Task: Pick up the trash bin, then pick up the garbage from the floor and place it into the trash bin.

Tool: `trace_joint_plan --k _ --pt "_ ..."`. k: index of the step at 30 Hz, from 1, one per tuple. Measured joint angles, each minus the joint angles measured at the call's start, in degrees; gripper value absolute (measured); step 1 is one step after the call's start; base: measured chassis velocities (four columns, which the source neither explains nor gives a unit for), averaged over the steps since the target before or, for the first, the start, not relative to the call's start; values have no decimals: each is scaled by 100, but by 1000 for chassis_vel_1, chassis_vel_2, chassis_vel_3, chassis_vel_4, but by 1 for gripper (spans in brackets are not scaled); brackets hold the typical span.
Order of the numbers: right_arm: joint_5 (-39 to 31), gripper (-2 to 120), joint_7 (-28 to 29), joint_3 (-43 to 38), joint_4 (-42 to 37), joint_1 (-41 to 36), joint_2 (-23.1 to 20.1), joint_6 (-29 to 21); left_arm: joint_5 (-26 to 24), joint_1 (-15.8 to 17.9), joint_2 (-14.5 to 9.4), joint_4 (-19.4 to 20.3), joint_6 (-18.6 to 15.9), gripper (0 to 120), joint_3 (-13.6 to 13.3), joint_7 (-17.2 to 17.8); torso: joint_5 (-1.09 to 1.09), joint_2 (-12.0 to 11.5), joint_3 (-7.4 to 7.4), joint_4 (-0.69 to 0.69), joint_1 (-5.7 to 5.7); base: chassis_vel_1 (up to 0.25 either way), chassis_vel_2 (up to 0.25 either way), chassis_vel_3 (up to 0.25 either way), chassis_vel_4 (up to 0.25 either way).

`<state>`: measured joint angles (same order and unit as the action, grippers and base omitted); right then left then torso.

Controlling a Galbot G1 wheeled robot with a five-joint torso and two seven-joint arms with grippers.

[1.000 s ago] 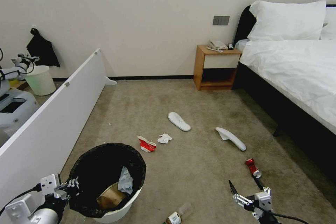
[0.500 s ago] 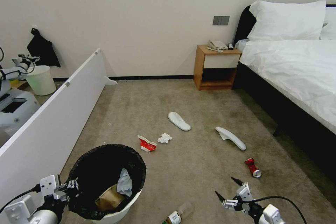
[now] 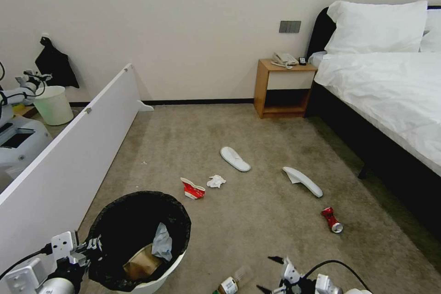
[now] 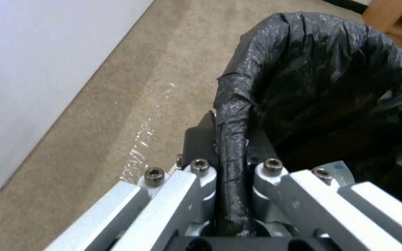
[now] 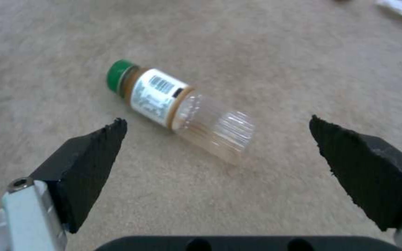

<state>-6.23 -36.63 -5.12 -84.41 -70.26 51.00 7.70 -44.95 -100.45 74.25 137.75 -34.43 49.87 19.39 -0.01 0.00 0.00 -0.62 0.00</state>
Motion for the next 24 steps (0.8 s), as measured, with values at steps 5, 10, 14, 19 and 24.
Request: trace_joint_plan --k 5,10,14,19,24 --pt "141 100 -231 432 381 509 54 43 6 -9 -17 -4 2 4 -5 -9 1 0 0 1 0 0 0 0 0" --pt "199 100 -289 581 674 778 127 44 6 19 -14 -33 3 4 -4 -13 0 0 0 1 0 0 0 0 0" --pt "309 100 -285 598 984 951 194 29 7 56 3 -69 6 4 -17 -14 0 0 0 0 0 0 0 0 0" --pt "378 100 -291 619 1234 1091 246 32 7 91 0 -94 6 4 -29 -15 0 0 0 0 0 0 0 0 0" --pt "381 100 -322 747 1567 1322 384 56 3 115 -9 -99 7 4 -30 -12 0 0 0 0 0 0 0 0 0"
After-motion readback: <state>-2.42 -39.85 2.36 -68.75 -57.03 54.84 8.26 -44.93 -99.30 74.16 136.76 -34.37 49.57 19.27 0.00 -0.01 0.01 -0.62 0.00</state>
